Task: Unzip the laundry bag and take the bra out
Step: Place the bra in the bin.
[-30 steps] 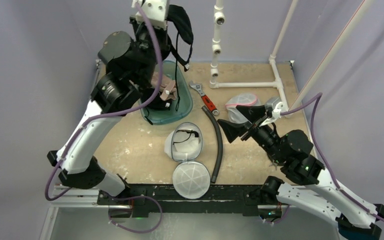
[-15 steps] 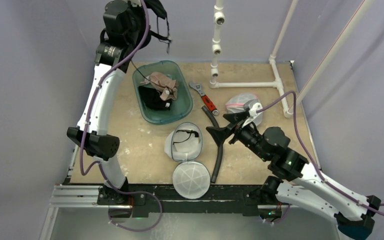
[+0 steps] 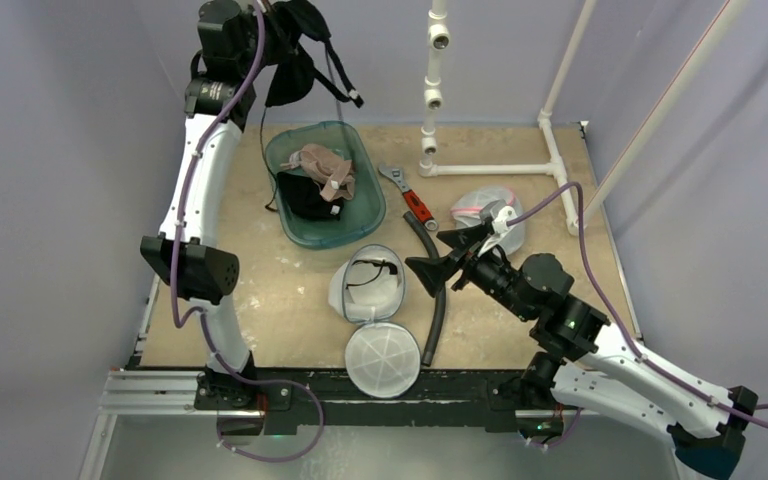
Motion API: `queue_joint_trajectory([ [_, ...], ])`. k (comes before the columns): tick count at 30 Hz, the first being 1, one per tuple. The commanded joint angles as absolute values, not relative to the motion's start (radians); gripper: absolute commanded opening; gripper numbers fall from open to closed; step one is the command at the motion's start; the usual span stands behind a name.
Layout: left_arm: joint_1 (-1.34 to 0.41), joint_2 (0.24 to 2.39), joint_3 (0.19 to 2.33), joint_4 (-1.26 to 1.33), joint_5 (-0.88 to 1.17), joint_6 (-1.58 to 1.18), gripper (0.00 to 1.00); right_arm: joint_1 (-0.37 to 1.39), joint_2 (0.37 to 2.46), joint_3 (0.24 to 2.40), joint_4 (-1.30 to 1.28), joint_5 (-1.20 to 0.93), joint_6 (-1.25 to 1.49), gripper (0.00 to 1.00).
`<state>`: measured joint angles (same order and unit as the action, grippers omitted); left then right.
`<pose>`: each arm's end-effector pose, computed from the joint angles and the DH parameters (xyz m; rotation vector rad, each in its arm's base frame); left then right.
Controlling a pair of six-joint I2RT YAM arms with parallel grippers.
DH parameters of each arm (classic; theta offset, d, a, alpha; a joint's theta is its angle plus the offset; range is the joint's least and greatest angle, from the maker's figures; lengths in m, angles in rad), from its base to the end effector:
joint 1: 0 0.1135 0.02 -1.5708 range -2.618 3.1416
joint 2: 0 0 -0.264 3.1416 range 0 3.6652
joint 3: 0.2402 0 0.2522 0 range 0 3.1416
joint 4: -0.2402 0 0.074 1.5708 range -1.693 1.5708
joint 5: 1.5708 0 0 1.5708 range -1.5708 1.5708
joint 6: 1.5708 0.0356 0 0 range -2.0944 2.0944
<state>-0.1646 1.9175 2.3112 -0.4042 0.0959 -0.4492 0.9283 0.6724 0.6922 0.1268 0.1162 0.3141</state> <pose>0.4161 -0.0726 0.5100 -0.1523 1.6015 -0.5539 0.1024 0.1299 0.3587 -0.3547 1.4506 0.9341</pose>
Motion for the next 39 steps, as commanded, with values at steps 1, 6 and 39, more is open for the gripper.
queue_joint_trajectory([
  [1,-0.168,1.881,2.339,-0.33,0.192,-0.52,0.0,0.926,0.659,0.68,0.175,0.121,0.319,0.95],
  [6,-0.169,1.853,2.337,-0.287,0.215,-0.549,0.0,0.926,0.649,0.68,0.172,0.124,0.317,0.95],
  [39,-0.171,1.795,1.95,0.084,0.325,-0.835,0.0,0.926,0.636,0.67,0.174,0.127,0.313,0.95],
])
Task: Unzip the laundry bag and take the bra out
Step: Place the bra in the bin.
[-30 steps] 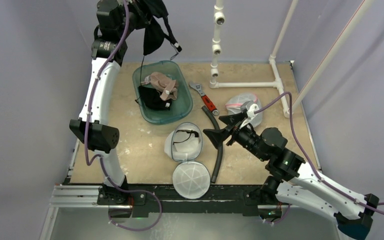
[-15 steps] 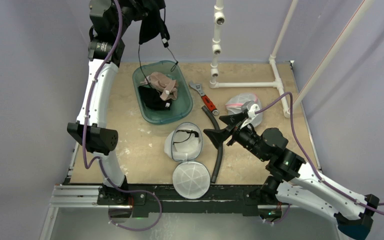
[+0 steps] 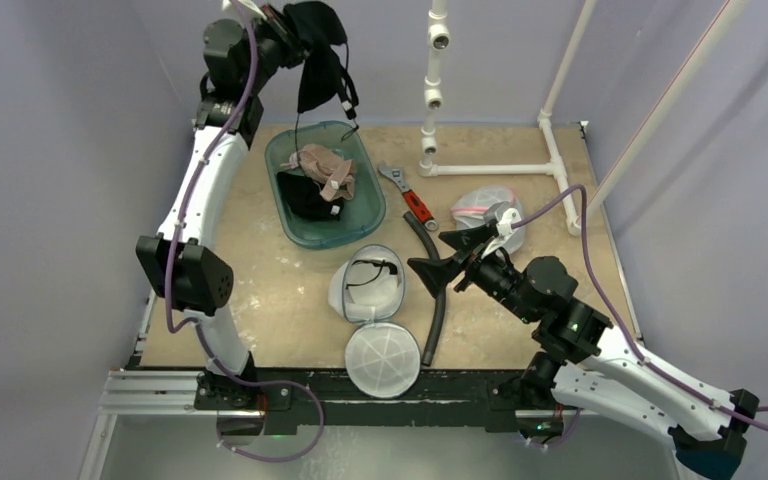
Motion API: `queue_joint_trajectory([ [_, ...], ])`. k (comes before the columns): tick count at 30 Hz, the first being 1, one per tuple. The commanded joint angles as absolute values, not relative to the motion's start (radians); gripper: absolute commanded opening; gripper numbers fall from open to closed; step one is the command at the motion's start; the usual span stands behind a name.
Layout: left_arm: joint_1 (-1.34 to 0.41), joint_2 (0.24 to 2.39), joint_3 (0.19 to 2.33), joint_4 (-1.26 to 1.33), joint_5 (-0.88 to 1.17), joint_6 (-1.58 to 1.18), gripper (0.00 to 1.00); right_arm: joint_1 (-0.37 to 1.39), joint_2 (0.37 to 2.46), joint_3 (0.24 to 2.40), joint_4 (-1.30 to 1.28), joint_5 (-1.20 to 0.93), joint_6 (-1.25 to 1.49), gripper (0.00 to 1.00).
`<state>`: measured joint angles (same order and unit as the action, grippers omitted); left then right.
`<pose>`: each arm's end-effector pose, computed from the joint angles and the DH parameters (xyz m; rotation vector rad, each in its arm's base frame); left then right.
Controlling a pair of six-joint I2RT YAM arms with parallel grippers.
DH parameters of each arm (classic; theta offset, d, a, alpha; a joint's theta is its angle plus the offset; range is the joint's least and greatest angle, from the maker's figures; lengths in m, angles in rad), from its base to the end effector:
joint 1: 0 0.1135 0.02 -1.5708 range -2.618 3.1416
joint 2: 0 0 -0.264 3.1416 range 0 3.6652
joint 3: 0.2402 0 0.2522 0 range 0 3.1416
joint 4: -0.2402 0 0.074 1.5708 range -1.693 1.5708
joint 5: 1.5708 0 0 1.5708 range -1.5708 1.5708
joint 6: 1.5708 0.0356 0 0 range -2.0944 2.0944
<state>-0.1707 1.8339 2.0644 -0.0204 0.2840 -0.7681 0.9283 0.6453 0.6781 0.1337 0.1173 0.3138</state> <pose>0.4114 -0.0810 0.5054 -0.1777 1.4279 -0.9727 0.0991 0.1254 0.3584 -0.3472 1.4316 0.9406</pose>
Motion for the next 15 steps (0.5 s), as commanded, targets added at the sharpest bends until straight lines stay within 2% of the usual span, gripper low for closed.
queue_joint_trajectory([
  [1,-0.171,1.788,1.912,0.104,0.328,-0.845,0.0,0.925,0.638,0.671,0.176,0.126,0.312,0.95],
  [8,-0.17,1.764,1.786,0.145,0.342,-0.87,0.0,0.925,0.635,0.669,0.178,0.124,0.312,0.95],
  [15,-0.213,1.734,1.814,0.142,0.347,-0.889,0.0,0.926,0.631,0.672,0.176,0.128,0.313,0.95],
])
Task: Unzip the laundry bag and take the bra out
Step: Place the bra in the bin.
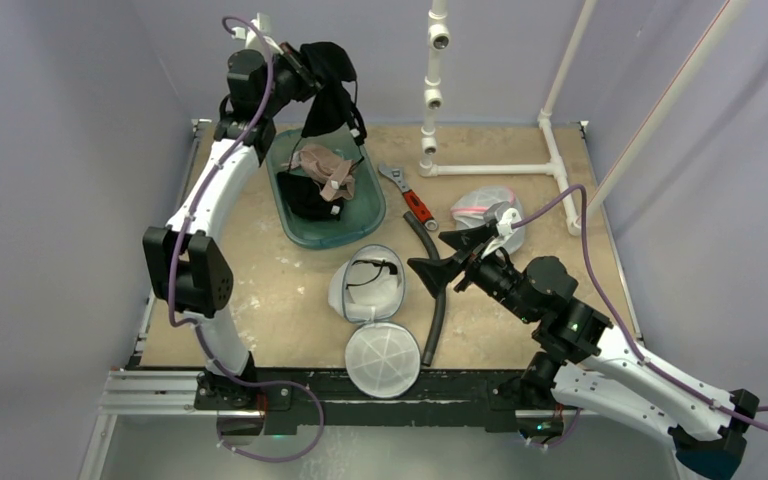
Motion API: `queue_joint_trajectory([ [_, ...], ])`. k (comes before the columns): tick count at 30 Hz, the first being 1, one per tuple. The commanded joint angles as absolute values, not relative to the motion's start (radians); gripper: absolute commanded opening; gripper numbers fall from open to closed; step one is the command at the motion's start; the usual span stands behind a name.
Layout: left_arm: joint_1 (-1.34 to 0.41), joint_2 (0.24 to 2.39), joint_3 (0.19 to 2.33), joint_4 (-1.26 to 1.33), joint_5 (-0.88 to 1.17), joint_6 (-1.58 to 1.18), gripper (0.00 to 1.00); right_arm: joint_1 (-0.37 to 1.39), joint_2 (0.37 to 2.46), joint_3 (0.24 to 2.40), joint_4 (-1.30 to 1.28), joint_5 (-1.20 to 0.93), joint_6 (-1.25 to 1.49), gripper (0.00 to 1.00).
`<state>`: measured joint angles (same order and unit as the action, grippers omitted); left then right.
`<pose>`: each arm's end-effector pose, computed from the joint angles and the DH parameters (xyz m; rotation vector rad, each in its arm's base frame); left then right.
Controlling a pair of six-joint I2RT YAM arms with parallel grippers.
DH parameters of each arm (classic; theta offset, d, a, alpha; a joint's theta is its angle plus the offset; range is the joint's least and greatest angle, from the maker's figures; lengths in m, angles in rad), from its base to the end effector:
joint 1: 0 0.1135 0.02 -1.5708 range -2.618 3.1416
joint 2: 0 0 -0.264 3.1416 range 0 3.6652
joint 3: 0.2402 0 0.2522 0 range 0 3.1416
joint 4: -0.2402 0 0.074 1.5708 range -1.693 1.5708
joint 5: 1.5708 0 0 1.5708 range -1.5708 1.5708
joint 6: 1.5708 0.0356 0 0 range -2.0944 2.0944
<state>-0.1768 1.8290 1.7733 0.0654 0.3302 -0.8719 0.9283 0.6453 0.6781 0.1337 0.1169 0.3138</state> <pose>0.4341 -0.0893 0.4161 -0.2998 1.6397 -1.0681 0.0991 0.1254 0.3584 -0.3476 1.4315 0.9409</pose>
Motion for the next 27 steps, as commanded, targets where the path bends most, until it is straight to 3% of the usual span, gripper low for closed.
queue_joint_trajectory([
  [1,-0.226,1.725,1.821,0.136,0.34,-0.881,0.0,0.926,0.628,0.671,0.175,0.131,0.312,0.95],
  [13,-0.27,1.643,1.709,0.134,0.241,-0.876,0.0,0.926,0.614,0.671,0.164,0.142,0.312,0.95],
  [27,-0.181,1.738,1.436,0.214,0.166,-0.922,0.0,0.926,0.627,0.666,0.161,0.148,0.313,0.95],
])
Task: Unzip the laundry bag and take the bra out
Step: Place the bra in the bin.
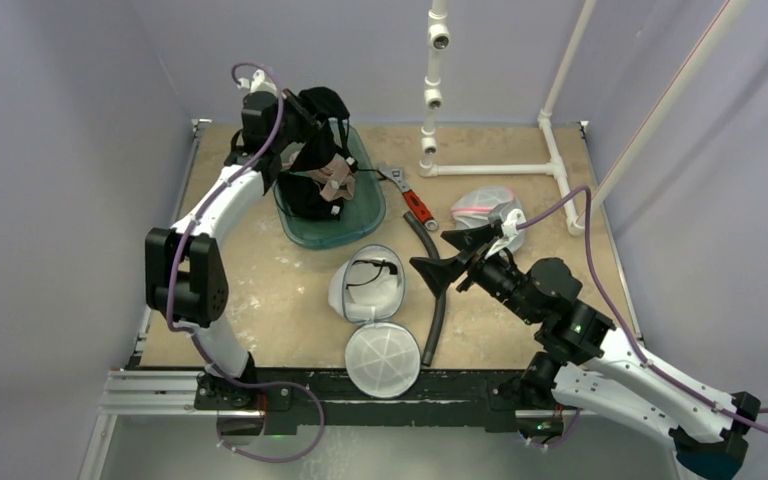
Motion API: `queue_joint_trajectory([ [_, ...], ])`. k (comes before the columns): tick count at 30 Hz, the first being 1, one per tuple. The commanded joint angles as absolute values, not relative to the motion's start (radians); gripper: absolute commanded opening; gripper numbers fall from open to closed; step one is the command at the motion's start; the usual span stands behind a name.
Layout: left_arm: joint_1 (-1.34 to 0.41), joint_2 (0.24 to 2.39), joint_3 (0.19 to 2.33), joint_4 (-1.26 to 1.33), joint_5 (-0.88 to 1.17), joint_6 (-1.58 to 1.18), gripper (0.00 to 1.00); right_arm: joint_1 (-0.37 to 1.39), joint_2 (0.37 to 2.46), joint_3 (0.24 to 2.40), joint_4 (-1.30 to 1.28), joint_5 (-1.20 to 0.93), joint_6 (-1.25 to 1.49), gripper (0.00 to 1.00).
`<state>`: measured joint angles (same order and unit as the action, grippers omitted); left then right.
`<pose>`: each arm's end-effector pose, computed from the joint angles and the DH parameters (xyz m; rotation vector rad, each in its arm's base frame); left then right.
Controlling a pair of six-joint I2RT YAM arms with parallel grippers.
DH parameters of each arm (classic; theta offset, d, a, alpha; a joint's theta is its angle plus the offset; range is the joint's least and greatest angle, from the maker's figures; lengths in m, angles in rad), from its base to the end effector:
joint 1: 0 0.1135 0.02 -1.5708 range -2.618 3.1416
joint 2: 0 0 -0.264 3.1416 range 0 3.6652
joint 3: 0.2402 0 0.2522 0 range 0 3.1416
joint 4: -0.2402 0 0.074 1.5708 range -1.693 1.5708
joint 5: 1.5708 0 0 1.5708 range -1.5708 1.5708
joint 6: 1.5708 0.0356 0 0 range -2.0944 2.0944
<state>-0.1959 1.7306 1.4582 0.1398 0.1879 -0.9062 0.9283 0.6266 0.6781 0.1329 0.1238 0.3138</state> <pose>0.4127 -0.0887 0.3516 -0.4852 1.7341 -0.9667 0.0965 0.1216 0.3609 -0.3355 1.4152 0.9429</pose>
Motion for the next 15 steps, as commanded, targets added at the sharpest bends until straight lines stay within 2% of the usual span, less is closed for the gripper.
queue_joint_trajectory([
  [1,-0.176,1.742,1.432,0.215,0.165,-0.921,0.0,0.925,0.628,0.667,0.161,0.148,0.313,0.95],
  [15,-0.161,1.62,1.499,0.212,0.211,-0.924,0.0,0.926,0.65,0.666,0.173,0.145,0.31,0.95],
])
